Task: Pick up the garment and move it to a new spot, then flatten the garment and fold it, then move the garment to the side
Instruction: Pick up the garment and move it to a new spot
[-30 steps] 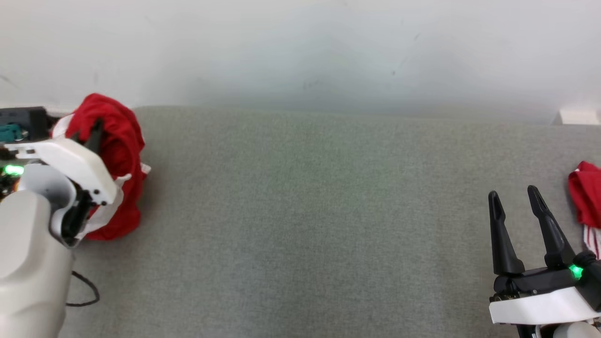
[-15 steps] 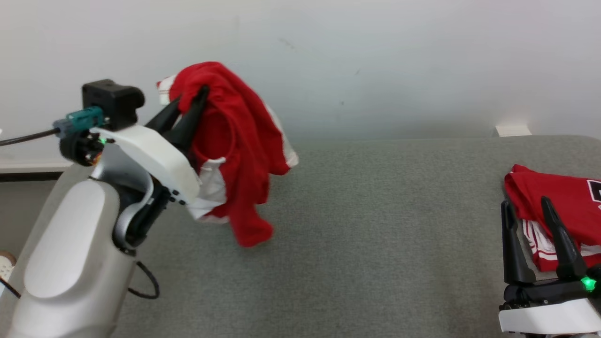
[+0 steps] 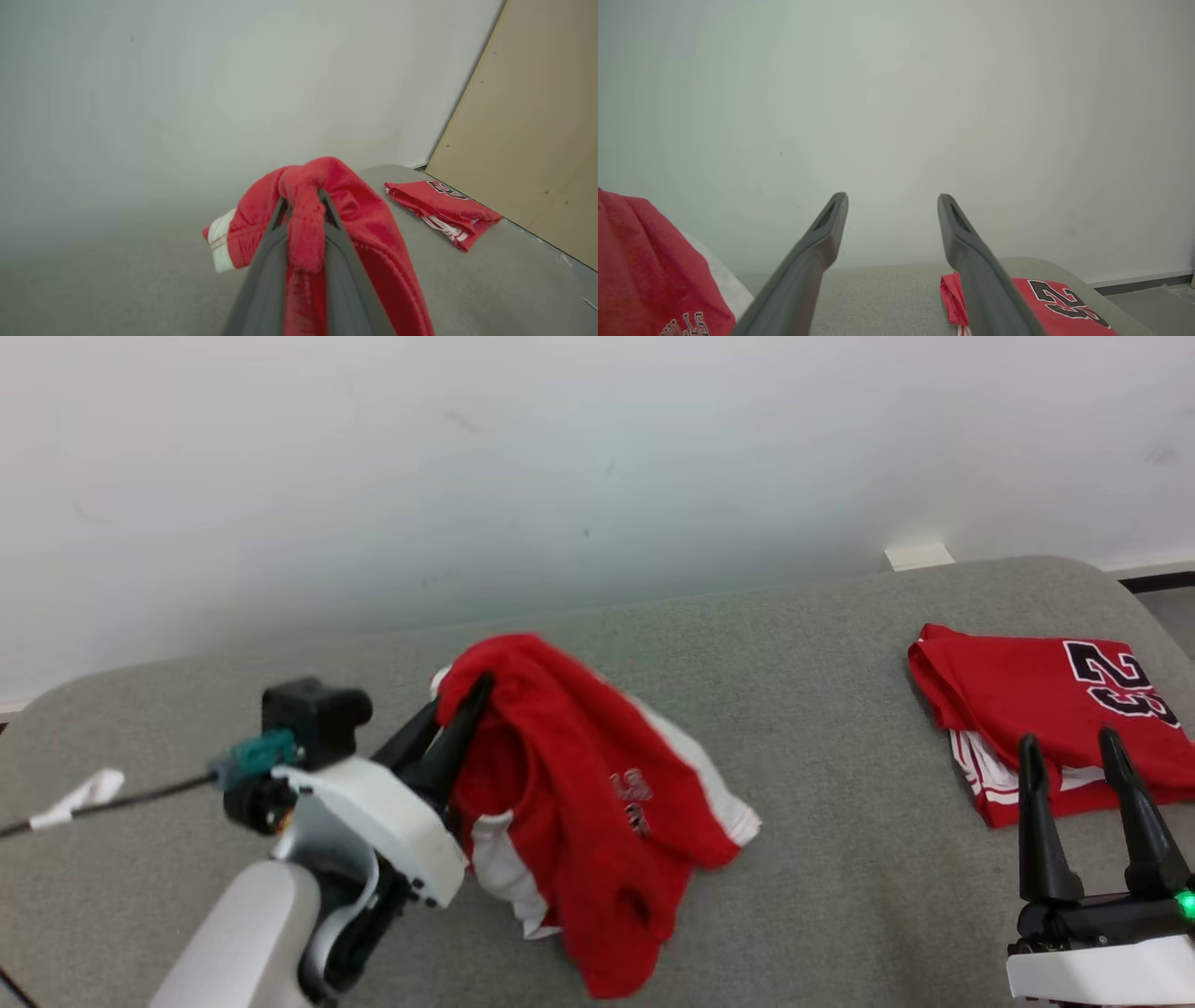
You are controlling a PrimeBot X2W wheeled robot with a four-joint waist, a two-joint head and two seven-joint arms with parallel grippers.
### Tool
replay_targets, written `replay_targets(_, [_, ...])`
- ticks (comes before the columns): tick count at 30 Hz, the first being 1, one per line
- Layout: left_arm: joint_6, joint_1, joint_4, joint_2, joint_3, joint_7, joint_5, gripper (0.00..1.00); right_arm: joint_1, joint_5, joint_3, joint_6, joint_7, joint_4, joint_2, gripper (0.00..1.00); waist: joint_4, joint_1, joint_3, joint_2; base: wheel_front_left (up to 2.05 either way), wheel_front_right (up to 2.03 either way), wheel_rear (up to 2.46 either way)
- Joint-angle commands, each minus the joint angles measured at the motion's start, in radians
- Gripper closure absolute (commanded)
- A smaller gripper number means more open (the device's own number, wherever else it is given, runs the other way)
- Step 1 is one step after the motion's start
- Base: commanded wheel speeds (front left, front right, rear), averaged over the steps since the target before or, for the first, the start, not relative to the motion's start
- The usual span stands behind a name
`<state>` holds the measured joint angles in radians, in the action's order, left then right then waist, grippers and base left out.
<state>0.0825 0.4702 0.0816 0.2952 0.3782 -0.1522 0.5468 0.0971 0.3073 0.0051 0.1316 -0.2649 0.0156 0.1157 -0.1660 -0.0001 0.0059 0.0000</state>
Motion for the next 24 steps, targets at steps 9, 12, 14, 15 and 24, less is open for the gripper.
replay_targets(9, [0.007,-0.133,0.311,-0.062,0.078,0.225,-0.072,0.79,0.027,-0.002,0.029,-0.002,0.002,0.033,0.001,0.0,-0.044,0.0001,0.046,0.0,0.0,0.0,0.0])
replay_targets(12, [0.003,-0.106,0.403,-0.085,0.09,0.282,-0.085,0.0,0.035,-0.005,0.045,-0.002,0.002,0.046,0.003,0.0,-0.046,0.0001,0.047,0.0,0.0,0.0,0.0])
replay_targets(14, [0.006,-0.09,0.445,-0.097,0.08,0.315,-0.074,0.0,0.038,0.0,0.051,-0.002,0.002,0.053,0.004,0.0,-0.044,0.0001,0.047,0.0,0.0,0.0,0.0])
replay_targets(15, [0.007,-0.083,0.462,-0.095,0.079,0.327,-0.076,0.0,0.037,0.002,0.053,-0.002,0.002,0.056,0.005,0.0,-0.04,0.0001,0.047,0.0,0.0,0.0,0.0])
replay_targets(24, [-0.022,-0.088,0.452,-0.072,0.025,0.401,-0.065,0.0,0.011,0.01,0.057,-0.002,0.002,0.068,0.012,0.0,0.002,0.0001,0.012,0.0,0.0,0.0,0.0])
